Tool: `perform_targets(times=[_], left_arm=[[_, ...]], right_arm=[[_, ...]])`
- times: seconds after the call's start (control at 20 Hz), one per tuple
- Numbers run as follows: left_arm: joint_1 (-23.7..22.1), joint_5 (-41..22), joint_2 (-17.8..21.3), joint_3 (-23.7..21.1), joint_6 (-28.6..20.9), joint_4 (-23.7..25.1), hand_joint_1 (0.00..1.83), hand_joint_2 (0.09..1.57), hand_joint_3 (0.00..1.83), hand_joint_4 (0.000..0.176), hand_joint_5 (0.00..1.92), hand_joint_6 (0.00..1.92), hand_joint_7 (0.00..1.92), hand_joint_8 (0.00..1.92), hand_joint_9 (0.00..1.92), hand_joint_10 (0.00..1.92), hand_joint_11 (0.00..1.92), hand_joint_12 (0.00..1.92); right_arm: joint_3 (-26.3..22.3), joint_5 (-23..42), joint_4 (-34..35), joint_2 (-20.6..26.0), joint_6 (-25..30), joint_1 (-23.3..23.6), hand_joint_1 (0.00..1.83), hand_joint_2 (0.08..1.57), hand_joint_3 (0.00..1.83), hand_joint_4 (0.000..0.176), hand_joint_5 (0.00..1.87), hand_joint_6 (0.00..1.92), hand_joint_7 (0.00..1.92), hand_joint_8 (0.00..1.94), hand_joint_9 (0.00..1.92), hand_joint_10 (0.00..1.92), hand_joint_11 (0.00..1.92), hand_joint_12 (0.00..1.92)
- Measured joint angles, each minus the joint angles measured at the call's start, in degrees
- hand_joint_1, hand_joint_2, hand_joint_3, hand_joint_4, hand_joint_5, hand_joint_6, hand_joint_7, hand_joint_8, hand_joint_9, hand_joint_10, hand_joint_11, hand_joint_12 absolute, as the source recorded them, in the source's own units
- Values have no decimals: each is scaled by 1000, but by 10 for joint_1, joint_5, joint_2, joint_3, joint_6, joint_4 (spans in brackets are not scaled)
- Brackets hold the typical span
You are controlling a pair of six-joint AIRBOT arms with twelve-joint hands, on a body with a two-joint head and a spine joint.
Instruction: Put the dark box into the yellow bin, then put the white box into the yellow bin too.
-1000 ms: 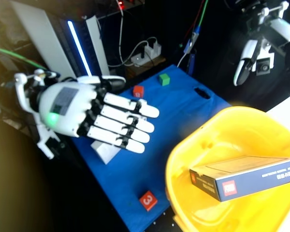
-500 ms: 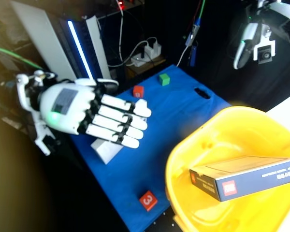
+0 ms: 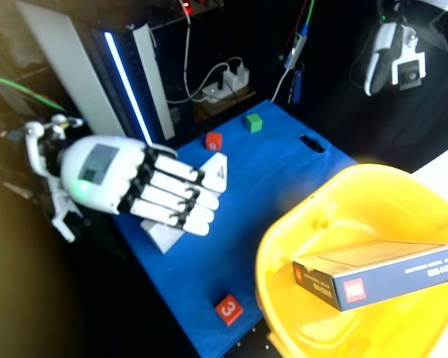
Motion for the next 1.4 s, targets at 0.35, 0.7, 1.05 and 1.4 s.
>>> perform_targets(times=[0.35,0.7,1.05,1.4], left_arm=[[48,-77,41,-42,30,-72,1029,904,0,0,320,2,271,2,297,0,289,20],[88,-137,59,-72,49,-112,1020,889,0,0,288,0,257,0,252,1,281,23],[117,-213,81,-96,79,-166,1069,883,8,0,367,0,339,0,366,1,280,293],[162,-242,80,-111,80,-176,1015,857,5,0,375,3,292,0,324,0,27,838]], right_arm=[[23,-22,7,-28,13,-3,824,786,4,0,345,13,487,9,408,5,338,107],[33,-30,7,-40,16,-3,1029,849,8,0,531,11,641,11,581,17,413,114],[43,-31,11,-49,21,-3,1287,1010,0,0,1268,318,1260,668,1251,69,418,1286],[48,-29,16,-50,22,-3,1288,995,0,0,1329,239,1306,584,1281,359,807,1177]])
